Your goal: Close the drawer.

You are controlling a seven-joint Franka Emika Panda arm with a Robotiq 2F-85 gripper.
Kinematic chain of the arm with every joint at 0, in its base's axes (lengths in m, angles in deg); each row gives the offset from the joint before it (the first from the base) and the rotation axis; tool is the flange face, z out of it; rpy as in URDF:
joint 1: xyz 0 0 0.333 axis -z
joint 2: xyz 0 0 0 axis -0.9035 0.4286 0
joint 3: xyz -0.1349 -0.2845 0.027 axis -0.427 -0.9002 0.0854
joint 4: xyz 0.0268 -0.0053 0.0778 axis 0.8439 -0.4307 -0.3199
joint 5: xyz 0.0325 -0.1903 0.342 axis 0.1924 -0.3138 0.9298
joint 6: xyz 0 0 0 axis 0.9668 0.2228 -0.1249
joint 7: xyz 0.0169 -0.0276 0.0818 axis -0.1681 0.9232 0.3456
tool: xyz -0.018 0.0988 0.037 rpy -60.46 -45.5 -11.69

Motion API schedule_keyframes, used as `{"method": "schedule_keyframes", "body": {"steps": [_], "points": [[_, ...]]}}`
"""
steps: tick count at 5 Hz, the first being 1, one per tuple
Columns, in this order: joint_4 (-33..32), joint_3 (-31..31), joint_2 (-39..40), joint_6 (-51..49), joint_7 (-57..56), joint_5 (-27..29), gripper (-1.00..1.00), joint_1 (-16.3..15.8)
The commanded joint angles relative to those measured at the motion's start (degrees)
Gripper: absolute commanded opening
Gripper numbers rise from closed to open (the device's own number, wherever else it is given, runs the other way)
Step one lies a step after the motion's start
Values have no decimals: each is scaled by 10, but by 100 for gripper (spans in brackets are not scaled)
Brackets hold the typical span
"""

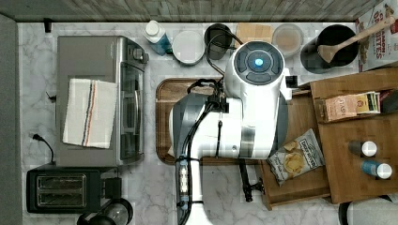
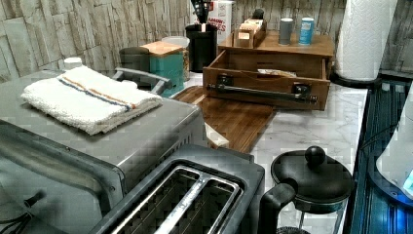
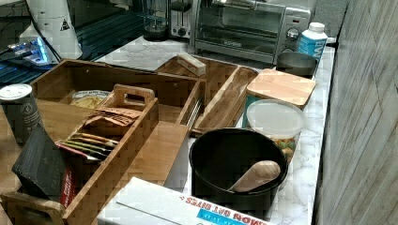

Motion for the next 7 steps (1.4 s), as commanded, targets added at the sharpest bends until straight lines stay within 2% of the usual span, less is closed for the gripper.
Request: {"method": "schedule_keyframes", "body": {"steps": [1, 3, 4, 5, 6, 7], "points": [[-5, 0, 0, 0, 0, -3, -100, 0], [-118, 43, -40, 105, -22, -3, -100, -38], [-153, 59, -42, 149, -40, -10, -100, -60], [-226, 65, -60, 223, -94, -35, -100, -71], [-279, 129, -64, 268, -206, -19, -100, 16], [-306, 86, -47, 277, -260, -20, -100, -7]]}}
